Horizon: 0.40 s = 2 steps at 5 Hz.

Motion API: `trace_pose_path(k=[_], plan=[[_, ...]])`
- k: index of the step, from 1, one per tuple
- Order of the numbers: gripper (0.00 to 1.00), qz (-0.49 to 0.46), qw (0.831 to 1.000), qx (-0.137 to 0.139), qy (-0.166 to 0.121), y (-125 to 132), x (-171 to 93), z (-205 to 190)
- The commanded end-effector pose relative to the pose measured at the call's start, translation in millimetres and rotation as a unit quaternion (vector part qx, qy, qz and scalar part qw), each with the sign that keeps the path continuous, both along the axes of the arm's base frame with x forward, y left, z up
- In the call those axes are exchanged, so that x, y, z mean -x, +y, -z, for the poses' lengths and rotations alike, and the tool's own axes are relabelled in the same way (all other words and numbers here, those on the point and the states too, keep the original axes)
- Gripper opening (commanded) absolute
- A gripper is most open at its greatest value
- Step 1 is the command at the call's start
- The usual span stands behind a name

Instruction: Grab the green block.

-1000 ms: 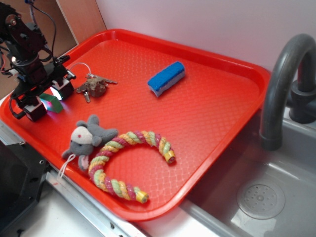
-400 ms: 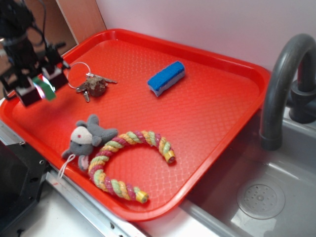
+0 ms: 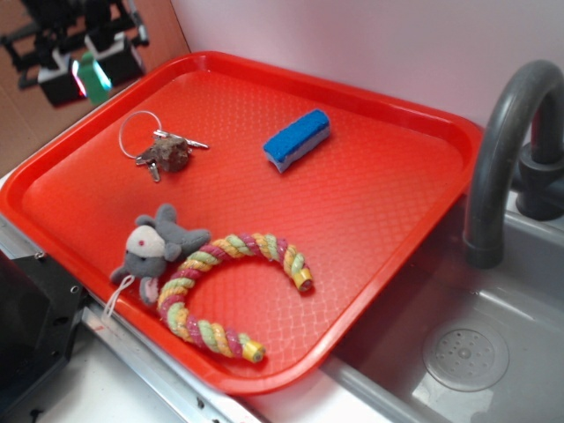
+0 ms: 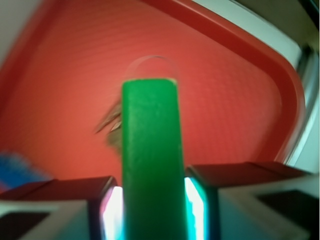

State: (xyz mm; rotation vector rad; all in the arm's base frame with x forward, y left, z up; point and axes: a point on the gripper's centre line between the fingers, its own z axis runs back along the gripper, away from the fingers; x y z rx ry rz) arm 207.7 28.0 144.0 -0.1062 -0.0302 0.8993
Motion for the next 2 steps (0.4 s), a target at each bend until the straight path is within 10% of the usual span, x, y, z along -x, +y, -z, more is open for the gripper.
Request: trace_pose_path(k=[1,2], plan=[[0.0,0.214,0.975,0.004,-0.057,-23.7,10.8,-69.1],[0.0,0.216,0.974,0.009,-0.069,-23.8,14.4,-72.6]])
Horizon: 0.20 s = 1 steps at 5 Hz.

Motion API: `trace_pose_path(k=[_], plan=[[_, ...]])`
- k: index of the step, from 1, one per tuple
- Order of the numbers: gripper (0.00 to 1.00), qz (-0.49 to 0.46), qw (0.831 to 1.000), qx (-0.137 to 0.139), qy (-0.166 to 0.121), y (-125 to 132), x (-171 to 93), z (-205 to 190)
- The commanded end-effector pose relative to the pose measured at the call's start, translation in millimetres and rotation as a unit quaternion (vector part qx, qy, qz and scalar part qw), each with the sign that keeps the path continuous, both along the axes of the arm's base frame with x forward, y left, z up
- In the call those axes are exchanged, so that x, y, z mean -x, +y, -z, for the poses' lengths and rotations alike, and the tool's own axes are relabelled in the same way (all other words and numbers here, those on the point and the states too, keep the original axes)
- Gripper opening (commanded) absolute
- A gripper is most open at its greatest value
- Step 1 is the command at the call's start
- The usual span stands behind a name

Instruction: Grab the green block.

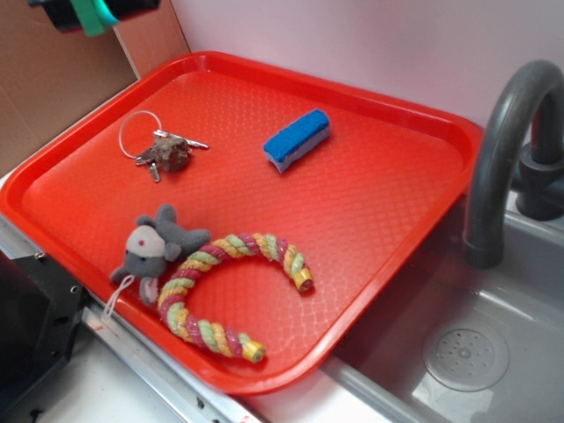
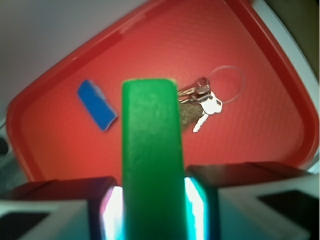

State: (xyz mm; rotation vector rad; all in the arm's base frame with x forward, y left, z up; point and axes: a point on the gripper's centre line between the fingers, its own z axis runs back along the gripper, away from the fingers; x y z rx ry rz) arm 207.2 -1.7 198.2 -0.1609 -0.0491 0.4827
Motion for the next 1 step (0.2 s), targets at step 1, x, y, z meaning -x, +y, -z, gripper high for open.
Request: trace_pose_path(k=[1], plan=[[0.0,0.008,1.0,0.009,-0.01,13.8,11.8,-15.1]])
